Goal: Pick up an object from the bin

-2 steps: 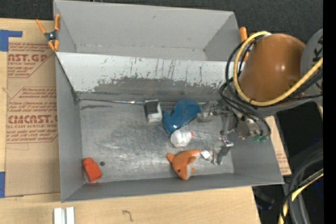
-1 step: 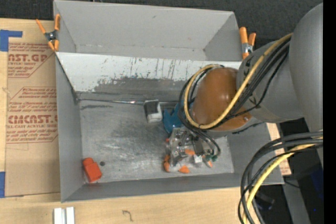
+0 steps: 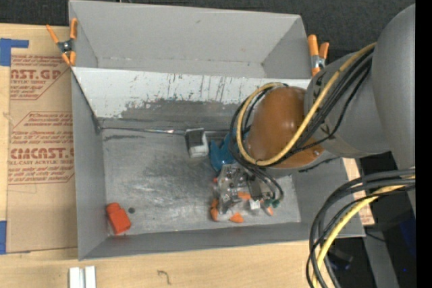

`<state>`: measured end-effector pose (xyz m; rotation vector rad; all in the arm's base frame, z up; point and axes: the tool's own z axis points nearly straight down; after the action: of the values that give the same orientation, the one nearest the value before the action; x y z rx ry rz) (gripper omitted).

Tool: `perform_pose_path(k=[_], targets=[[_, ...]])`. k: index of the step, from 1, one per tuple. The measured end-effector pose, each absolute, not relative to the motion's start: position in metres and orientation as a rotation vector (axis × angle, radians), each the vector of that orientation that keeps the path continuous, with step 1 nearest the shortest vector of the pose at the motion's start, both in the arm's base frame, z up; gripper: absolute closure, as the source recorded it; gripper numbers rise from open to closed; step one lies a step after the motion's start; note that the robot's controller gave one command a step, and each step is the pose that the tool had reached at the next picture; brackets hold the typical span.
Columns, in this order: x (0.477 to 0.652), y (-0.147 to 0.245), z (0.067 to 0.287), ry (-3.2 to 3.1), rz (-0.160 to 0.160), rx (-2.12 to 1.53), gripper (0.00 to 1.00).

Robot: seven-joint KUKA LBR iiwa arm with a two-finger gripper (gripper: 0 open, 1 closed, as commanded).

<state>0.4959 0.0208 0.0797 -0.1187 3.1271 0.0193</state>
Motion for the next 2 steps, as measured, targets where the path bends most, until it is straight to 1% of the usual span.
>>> perform_pose_path(k=[1, 2], targets=[[0.496, 0.019, 0.104, 3.134, 0.006, -0.219, 1.0], [0.496, 0.016, 0.136, 3.128, 0.001, -0.242, 1.0]])
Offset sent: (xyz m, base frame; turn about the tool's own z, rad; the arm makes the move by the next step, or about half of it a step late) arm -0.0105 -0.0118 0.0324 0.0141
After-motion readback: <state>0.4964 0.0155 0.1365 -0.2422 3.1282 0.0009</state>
